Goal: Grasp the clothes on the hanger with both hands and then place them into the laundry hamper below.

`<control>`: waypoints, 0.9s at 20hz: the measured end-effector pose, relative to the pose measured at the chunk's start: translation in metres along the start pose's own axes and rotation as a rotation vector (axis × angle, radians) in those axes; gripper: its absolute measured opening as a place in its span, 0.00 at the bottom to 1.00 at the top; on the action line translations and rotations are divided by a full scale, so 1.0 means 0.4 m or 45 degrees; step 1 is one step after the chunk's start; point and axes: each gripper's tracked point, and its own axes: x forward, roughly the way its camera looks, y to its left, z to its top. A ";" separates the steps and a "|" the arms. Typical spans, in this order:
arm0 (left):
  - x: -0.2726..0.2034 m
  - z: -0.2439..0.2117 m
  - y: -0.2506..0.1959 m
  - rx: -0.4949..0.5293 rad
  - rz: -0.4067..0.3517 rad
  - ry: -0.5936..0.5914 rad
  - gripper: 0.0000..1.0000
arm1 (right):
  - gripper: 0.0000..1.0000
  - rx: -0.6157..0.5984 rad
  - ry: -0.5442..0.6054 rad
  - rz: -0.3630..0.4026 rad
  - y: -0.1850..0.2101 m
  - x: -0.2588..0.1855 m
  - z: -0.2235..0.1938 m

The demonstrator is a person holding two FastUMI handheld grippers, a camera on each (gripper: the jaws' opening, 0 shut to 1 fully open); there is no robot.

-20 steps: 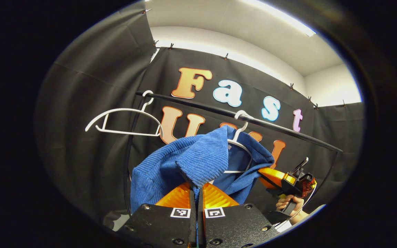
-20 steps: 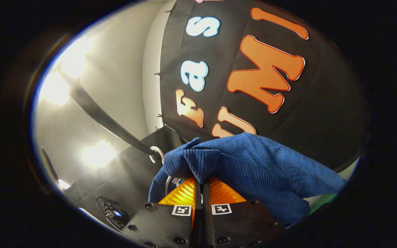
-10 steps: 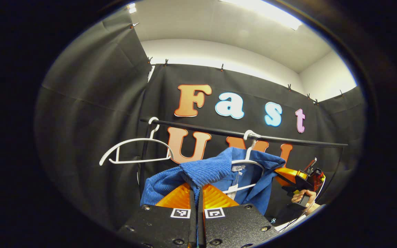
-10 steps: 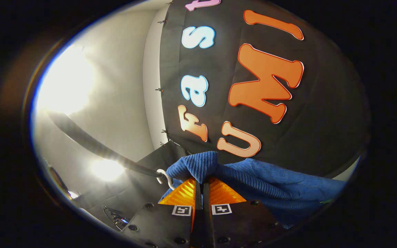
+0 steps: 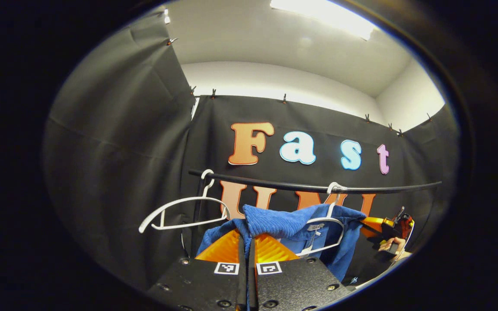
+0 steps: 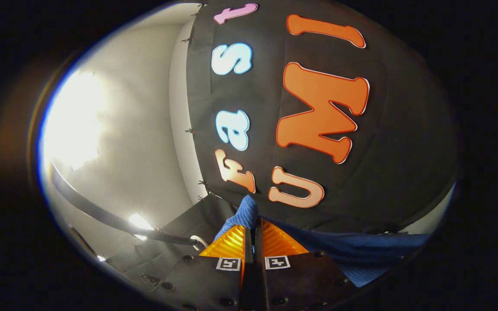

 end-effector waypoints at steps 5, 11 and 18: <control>0.053 0.015 0.038 0.045 -0.062 0.012 0.00 | 0.07 -0.104 0.005 -0.044 -0.005 0.030 0.026; 0.134 -0.007 0.068 -0.135 -0.233 0.102 0.02 | 0.07 -0.109 -0.015 -0.082 -0.028 0.040 0.053; 0.217 -0.078 0.084 0.007 -0.345 0.253 0.03 | 0.07 -0.154 -0.056 -0.174 -0.080 0.041 0.083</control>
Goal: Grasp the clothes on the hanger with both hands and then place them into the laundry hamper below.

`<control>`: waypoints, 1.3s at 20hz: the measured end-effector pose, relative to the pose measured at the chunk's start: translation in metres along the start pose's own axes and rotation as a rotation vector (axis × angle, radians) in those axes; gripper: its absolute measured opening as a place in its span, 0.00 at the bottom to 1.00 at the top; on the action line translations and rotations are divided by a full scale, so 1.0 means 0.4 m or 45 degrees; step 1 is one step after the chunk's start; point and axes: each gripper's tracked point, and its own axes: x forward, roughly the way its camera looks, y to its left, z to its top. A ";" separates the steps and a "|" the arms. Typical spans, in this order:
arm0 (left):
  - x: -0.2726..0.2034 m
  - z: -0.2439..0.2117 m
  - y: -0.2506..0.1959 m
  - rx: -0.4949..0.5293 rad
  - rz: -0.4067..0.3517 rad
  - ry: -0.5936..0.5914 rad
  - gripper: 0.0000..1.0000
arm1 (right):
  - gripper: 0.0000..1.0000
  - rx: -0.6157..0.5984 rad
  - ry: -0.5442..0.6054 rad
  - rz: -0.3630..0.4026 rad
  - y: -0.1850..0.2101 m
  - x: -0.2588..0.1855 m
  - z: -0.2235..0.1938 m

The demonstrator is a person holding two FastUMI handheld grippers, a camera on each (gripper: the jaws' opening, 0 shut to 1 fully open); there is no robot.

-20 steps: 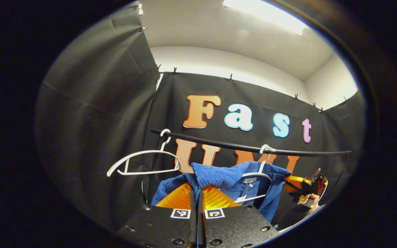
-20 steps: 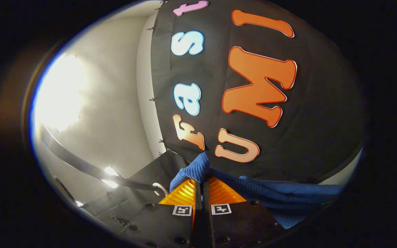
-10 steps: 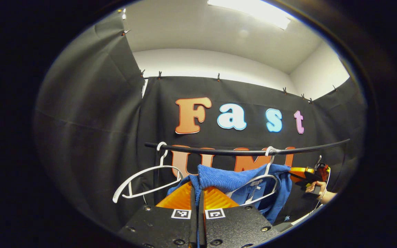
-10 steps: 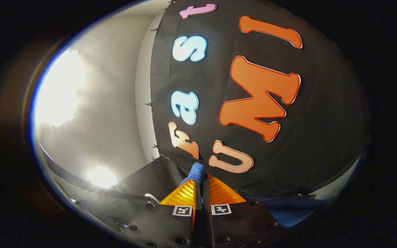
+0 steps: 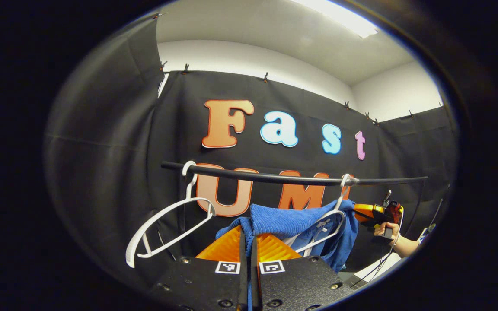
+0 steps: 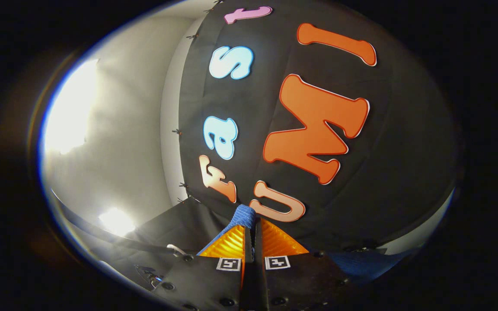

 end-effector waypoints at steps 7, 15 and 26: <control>0.035 -0.059 0.017 -0.040 -0.049 0.053 0.03 | 0.07 -0.027 0.009 -0.133 -0.081 0.006 -0.020; 0.026 -0.122 0.024 -0.161 -0.089 0.084 0.03 | 0.07 -0.082 0.067 -0.339 -0.198 0.006 -0.100; -0.004 -0.172 -0.007 -0.280 -0.155 0.103 0.04 | 0.07 -0.136 0.126 -0.545 -0.338 -0.056 -0.203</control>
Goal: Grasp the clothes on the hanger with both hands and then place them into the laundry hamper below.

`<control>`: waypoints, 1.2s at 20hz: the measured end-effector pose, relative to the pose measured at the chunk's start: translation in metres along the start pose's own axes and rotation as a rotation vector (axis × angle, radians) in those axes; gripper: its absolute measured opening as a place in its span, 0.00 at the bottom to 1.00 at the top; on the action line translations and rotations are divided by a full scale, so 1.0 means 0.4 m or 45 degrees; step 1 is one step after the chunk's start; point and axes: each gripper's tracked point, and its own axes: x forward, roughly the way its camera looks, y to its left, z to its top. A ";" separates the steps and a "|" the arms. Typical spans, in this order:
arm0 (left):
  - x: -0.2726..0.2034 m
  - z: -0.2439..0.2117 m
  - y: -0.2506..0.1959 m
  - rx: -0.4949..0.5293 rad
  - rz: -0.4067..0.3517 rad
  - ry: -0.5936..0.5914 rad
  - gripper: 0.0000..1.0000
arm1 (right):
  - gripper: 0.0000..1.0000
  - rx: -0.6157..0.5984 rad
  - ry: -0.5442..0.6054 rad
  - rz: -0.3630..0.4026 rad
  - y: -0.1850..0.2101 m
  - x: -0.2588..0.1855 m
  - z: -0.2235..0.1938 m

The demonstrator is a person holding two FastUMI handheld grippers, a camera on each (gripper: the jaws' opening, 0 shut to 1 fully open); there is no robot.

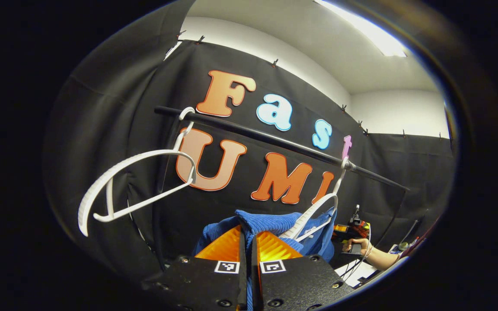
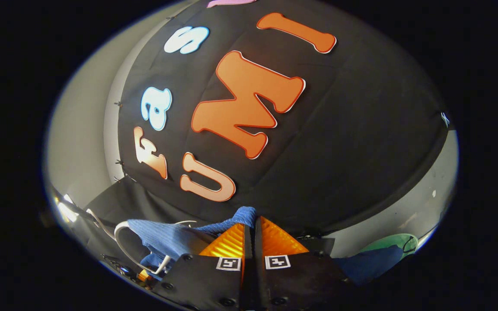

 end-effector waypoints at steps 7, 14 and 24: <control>-0.034 -0.012 0.038 -0.023 0.053 -0.017 0.04 | 0.07 0.049 0.086 -0.017 -0.029 -0.038 -0.097; -0.130 -0.208 0.159 -0.021 0.415 0.113 0.03 | 0.07 0.004 0.130 0.042 0.029 -0.123 -0.100; -0.221 -0.335 0.036 0.007 0.522 0.146 0.02 | 0.07 -0.083 0.214 -0.043 -0.073 -0.212 -0.128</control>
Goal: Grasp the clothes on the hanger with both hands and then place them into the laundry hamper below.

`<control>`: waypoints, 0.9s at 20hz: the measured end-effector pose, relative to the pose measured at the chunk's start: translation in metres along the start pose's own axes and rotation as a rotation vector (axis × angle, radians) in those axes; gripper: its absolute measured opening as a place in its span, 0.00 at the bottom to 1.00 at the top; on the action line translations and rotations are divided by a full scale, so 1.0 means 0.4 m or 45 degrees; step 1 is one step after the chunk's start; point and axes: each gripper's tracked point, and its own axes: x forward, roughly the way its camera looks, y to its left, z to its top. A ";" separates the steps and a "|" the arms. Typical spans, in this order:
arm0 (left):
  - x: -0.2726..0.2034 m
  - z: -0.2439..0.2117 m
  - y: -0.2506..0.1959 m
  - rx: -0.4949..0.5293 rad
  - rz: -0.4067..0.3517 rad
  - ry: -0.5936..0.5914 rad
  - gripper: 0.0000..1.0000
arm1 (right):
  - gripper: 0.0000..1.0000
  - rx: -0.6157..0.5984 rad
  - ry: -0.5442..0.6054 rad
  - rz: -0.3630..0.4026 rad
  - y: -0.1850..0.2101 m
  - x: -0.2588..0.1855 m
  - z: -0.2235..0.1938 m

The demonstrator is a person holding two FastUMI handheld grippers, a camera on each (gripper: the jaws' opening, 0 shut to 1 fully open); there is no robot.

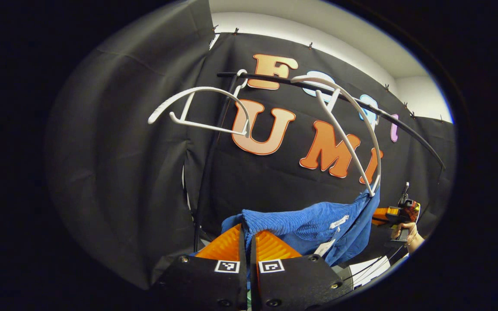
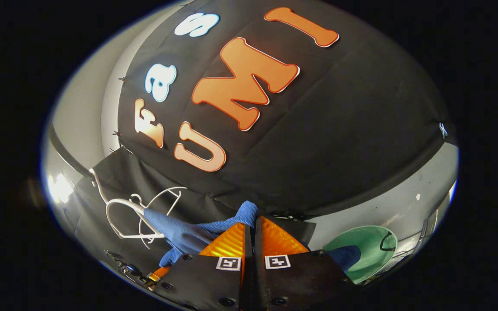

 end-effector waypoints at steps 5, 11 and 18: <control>-0.024 -0.049 -0.049 0.009 0.002 0.027 0.02 | 0.07 -0.053 0.017 -0.075 -0.065 -0.035 -0.020; -0.026 -0.104 -0.130 0.016 -0.030 0.073 0.02 | 0.07 -0.107 0.076 -0.161 -0.136 -0.089 -0.084; 0.000 -0.153 -0.265 0.042 -0.074 0.107 0.02 | 0.07 -0.114 0.077 -0.170 -0.160 -0.161 -0.088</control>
